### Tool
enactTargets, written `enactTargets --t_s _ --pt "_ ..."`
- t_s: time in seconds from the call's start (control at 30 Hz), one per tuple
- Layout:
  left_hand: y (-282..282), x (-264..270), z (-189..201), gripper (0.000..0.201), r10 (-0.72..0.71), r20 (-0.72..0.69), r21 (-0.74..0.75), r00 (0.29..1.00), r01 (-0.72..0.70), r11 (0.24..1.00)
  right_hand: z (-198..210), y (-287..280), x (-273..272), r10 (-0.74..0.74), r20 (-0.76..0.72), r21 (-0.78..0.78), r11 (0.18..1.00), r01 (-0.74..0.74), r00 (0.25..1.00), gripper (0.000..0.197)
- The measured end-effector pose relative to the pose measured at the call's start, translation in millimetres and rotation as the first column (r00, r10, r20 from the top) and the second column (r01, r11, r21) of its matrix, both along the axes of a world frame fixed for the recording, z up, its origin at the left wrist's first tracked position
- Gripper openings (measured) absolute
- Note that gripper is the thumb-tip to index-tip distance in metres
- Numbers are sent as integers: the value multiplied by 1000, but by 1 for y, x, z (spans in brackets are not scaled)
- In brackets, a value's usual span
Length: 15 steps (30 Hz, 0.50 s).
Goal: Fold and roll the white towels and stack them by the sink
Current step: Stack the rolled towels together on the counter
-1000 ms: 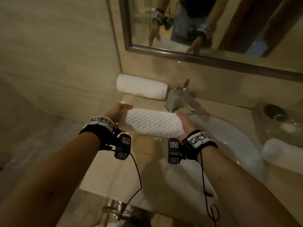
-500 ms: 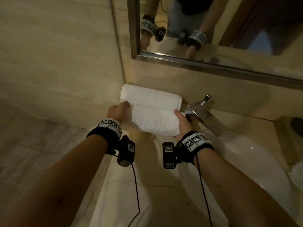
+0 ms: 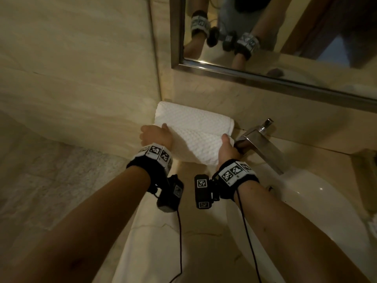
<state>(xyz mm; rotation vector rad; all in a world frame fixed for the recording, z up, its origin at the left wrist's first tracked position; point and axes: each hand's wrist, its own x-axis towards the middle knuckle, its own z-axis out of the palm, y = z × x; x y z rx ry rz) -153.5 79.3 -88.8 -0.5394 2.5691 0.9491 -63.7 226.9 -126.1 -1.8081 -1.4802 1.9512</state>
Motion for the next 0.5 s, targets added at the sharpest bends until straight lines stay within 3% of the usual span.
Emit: enactTargets --t_s 0.2,0.27,0.33,0.4,0.43,0.5 --pt "-4 5 -7 72 -52 101 28 994 49 998 8 0 -8 148 43 -37 988 -147 988 75" --pt "-5 5 -12 77 -9 208 209 978 -35 977 5 5 -10 199 69 -31 980 -198 977 86" --pt "-1 8 -11 84 25 397 423 917 -207 882 -16 17 -12 217 61 -84 974 -212 974 115" --pt "3 16 -1 72 -94 444 604 891 -220 766 -47 30 -10 255 20 -221 944 -244 967 130" --pt "4 17 0 60 -120 439 645 891 -219 733 -38 28 -4 253 -25 -310 918 -248 967 122" --pt "5 18 -3 43 -121 493 705 862 -314 635 2 15 7 235 -69 -372 896 -243 970 87"
